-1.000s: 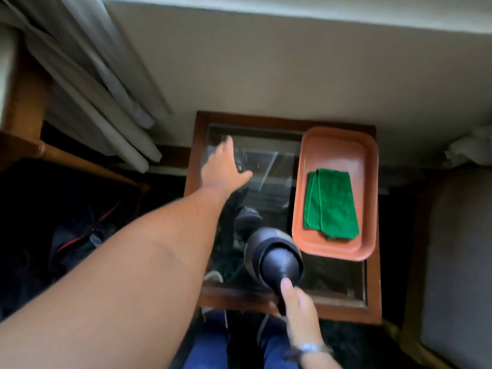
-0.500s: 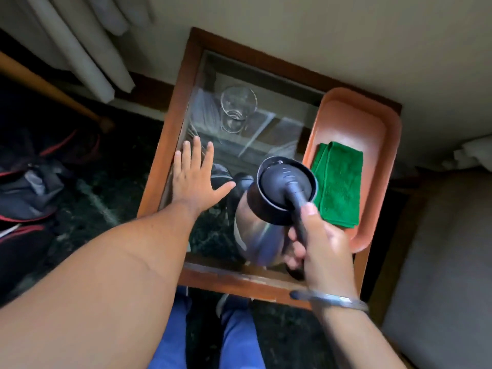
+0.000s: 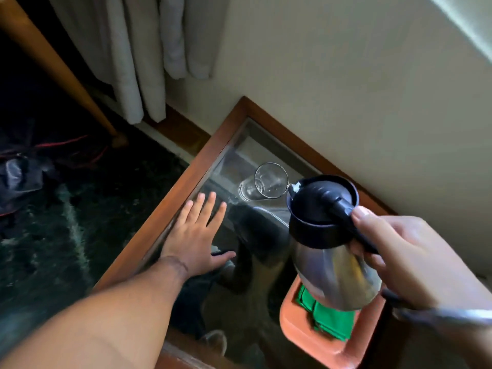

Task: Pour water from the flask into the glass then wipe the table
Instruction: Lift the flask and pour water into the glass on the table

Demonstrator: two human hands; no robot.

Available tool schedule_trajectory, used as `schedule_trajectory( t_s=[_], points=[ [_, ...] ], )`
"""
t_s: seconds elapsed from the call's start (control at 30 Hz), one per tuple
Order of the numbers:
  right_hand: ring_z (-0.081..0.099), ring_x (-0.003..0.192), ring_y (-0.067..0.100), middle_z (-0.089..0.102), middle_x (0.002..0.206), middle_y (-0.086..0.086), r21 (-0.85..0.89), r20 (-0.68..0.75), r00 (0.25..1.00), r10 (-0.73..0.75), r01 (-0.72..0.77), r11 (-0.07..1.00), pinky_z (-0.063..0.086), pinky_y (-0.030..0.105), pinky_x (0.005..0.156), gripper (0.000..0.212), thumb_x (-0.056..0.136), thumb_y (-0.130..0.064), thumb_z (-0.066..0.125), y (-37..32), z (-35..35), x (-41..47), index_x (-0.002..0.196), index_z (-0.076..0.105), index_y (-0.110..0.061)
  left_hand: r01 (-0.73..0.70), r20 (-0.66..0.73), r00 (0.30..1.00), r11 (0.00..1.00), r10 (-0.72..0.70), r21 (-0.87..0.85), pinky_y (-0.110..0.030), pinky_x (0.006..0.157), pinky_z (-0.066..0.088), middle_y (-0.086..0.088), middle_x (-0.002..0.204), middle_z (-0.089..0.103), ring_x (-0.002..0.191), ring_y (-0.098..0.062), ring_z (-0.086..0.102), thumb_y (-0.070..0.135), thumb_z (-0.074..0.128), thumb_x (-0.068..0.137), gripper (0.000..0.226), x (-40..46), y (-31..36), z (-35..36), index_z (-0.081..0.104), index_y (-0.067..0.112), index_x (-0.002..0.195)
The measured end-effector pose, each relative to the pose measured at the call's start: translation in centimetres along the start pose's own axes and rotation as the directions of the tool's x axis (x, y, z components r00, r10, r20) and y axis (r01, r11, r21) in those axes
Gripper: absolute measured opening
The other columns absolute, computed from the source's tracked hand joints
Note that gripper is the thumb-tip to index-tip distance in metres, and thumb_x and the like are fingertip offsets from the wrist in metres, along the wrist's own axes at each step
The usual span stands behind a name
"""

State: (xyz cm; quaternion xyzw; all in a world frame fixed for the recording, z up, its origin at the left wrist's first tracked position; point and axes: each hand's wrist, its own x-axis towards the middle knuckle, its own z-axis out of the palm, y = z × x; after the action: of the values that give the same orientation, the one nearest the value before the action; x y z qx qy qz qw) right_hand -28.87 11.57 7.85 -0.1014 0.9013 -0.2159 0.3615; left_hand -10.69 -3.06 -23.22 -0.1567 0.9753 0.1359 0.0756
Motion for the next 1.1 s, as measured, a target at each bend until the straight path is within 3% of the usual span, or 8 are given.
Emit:
schedule_trajectory(
  t_s=[0.1, 0.2, 0.3, 0.5, 0.73, 1.0, 1.1],
  points=[
    [0.042, 0.037, 0.009, 0.05, 0.041, -0.001, -0.302, 0.023, 0.994, -0.107, 0.109, 0.947, 0.037, 0.03, 0.045, 0.052, 0.088, -0.054, 0.046, -1.1, -0.8, 2.8, 0.051, 0.062, -0.02, -0.002, -0.004, 1.0, 1.0, 0.002, -0.022, -0.055, 0.125, 0.009, -0.022, 0.166, 0.005, 0.154, -0.041, 0.007, 0.091, 0.033, 0.077, 0.117, 0.1, 0.1, 0.0, 0.006, 0.012, 0.16],
    [0.056, 0.052, 0.021, 0.062, 0.054, 0.007, -0.477, 0.094, 0.988, -0.126, 0.156, 0.865, 0.048, 0.04, 0.06, 0.058, 0.081, -0.06, 0.038, -2.0, -1.2, 4.6, 0.052, 0.06, -0.014, 0.0, -0.005, 1.0, 0.999, 0.0, -0.051, -0.054, 0.125, 0.008, -0.023, 0.166, 0.01, 0.154, -0.04, 0.01, 0.09, 0.038, 0.076, 0.118, 0.2, 0.0, 0.0, 0.008, 0.013, 0.16],
    [0.06, 0.057, 0.025, 0.065, 0.057, 0.009, -0.592, 0.116, 0.981, -0.155, 0.194, 0.782, 0.051, 0.042, 0.062, 0.062, 0.08, -0.063, 0.035, -2.6, -1.4, 5.8, 0.057, 0.061, -0.011, 0.0, 0.001, 1.0, 0.998, 0.0, -0.064, -0.054, 0.125, 0.008, -0.022, 0.167, 0.009, 0.154, -0.039, 0.01, 0.089, 0.039, 0.076, 0.118, 0.2, 0.0, 0.0, 0.008, 0.014, 0.161],
    [0.06, 0.057, 0.023, 0.062, 0.056, 0.006, -0.672, 0.164, 0.971, -0.172, 0.237, 0.701, 0.052, 0.04, 0.059, 0.065, 0.074, -0.068, 0.03, -4.5, -1.6, 6.8, 0.055, 0.058, -0.012, -0.001, 0.008, 1.0, 0.998, 0.002, -0.066, -0.056, 0.124, 0.013, -0.022, 0.167, 0.006, 0.154, -0.039, 0.01, 0.089, 0.039, 0.076, 0.117, 0.1, 0.0, 0.0, 0.009, 0.013, 0.16],
    [0.058, 0.058, 0.022, 0.059, 0.058, 0.005, -0.766, 0.2, 0.967, -0.156, 0.254, 0.591, 0.044, 0.032, 0.052, 0.061, 0.083, -0.063, 0.034, -6.4, -1.2, 7.2, 0.058, 0.056, -0.013, 0.0, 0.009, 1.0, 0.997, 0.0, -0.075, -0.057, 0.124, 0.015, -0.022, 0.167, 0.006, 0.154, -0.04, 0.012, 0.089, 0.04, 0.076, 0.117, 0.1, 0.0, -0.1, 0.005, 0.014, 0.159],
    [0.06, 0.065, 0.023, 0.064, 0.067, 0.007, -0.784, 0.187, 0.98, -0.061, 0.186, 0.592, 0.049, 0.032, 0.06, 0.06, 0.089, -0.061, 0.041, -7.9, -0.8, 8.0, 0.06, 0.061, -0.013, 0.004, 0.016, 1.0, 0.997, -0.003, -0.074, -0.058, 0.123, 0.018, -0.022, 0.166, 0.007, 0.153, -0.04, 0.014, 0.088, 0.04, 0.075, 0.116, 0.1, 0.1, -0.3, 0.01, 0.014, 0.159],
    [0.058, 0.062, 0.02, 0.063, 0.066, 0.006, -0.786, 0.175, 0.984, -0.03, 0.158, 0.598, 0.043, 0.029, 0.054, 0.058, 0.09, -0.06, 0.042, -8.2, -0.8, 8.0, 0.061, 0.061, -0.013, 0.004, 0.019, 1.0, 0.998, -0.003, -0.066, -0.058, 0.123, 0.019, -0.022, 0.166, 0.007, 0.153, -0.04, 0.015, 0.088, 0.038, 0.076, 0.115, 0.1, 0.1, -0.4, 0.012, 0.014, 0.159]
  ],
)
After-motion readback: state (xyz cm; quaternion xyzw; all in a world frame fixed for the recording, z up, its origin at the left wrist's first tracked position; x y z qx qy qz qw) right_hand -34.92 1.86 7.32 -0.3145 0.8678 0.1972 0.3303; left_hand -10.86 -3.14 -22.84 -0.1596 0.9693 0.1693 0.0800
